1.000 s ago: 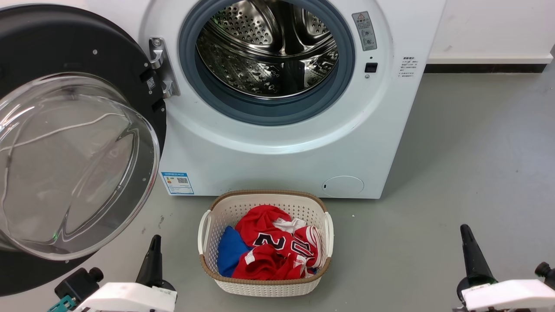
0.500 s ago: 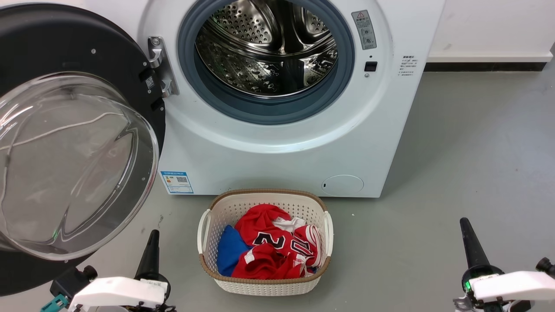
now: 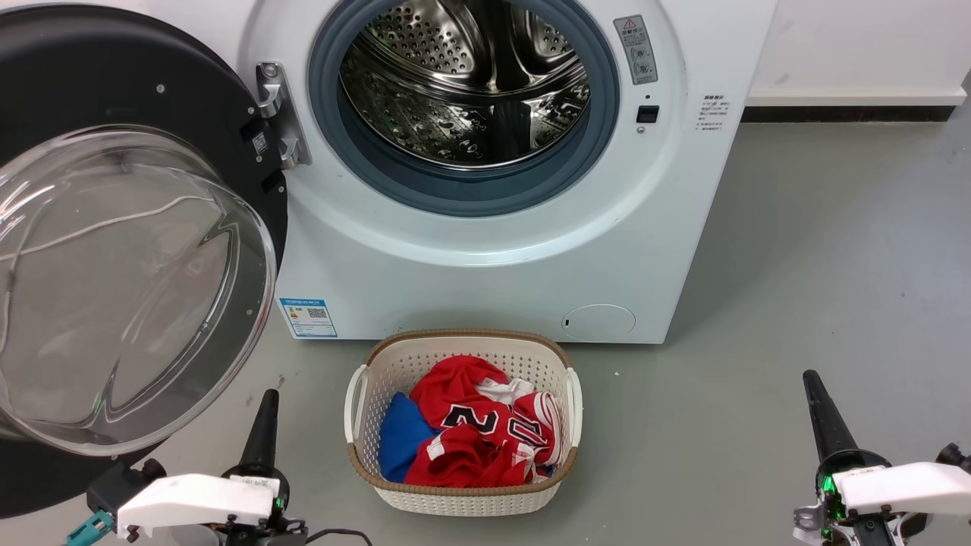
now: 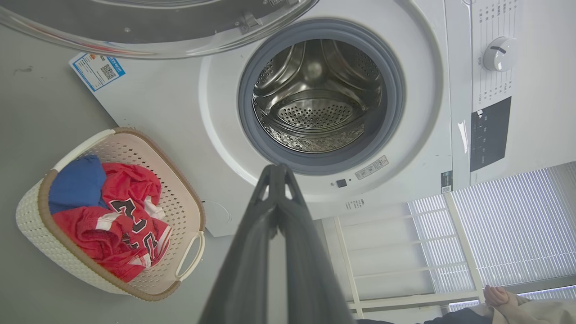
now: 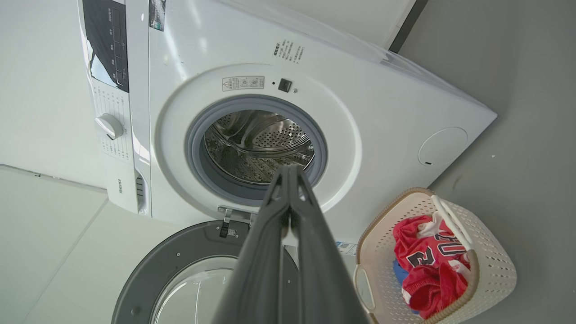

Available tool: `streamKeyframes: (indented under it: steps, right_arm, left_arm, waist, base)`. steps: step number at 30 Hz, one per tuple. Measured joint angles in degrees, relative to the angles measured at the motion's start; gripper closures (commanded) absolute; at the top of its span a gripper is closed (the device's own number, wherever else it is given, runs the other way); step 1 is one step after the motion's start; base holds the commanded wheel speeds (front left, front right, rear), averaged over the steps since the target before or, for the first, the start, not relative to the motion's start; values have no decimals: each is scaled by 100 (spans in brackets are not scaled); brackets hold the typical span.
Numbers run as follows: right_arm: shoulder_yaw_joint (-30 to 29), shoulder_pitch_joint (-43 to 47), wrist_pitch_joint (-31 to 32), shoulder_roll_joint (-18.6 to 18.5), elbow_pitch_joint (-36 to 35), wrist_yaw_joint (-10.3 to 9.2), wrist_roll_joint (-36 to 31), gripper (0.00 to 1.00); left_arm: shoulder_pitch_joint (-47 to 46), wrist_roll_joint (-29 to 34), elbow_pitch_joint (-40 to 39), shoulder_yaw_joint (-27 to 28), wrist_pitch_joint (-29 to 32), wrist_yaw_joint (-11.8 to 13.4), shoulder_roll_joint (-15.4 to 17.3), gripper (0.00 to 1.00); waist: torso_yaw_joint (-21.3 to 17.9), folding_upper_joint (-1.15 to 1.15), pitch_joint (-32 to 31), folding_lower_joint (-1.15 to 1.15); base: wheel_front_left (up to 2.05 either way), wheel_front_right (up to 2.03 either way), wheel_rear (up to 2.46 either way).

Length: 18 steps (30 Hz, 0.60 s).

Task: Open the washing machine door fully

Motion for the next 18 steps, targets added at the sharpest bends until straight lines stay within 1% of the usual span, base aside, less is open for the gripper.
streamKeyframes:
  steps: [18]
  right_arm:
    - [-63,-195,231,1,129,0,880,100]
  left_arm:
    - [-148,-964,58,102,220,-55,0,100]
  waist:
    - [-15,0,27,0]
  base:
    - [0,0,0]
